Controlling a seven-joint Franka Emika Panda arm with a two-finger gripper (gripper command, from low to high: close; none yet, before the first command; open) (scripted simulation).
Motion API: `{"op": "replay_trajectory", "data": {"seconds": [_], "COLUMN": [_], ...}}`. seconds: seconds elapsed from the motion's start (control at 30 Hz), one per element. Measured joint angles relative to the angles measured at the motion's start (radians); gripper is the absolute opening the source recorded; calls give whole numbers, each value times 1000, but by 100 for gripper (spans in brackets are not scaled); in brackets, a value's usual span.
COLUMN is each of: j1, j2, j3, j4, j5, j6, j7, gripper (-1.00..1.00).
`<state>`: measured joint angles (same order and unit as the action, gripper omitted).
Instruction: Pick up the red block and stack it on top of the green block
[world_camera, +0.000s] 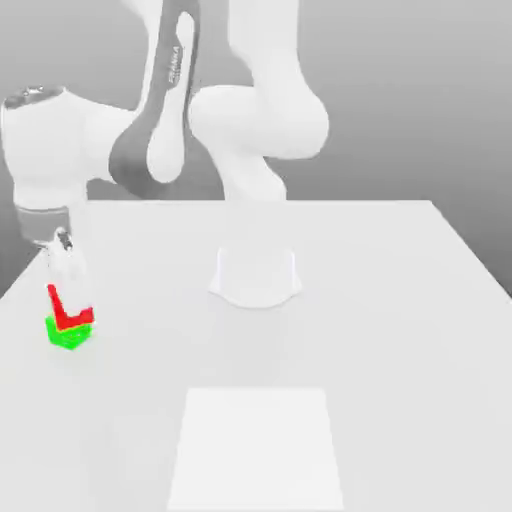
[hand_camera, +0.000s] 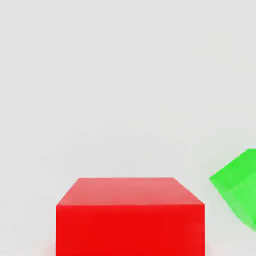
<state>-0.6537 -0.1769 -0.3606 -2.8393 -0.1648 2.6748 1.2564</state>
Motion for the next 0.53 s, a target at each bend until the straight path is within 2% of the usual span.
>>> {"op": "replay_trajectory", "data": {"seconds": [0.07, 0.17, 0.33, 0.37, 0.53], "j1": [-58, -51, -29, -37, -37], "j2": [-5, 63, 218, 241, 241], "j3": [-42, -63, -39, -26, -26], "j4": [-12, -11, -8, -7, -7], "j5": [2, 61, 246, 277, 277], "j6": [6, 72, 211, 230, 230], "j7": [29, -3, -131, -153, -153], "gripper": [-100, -100, -100, 100, 100]}}
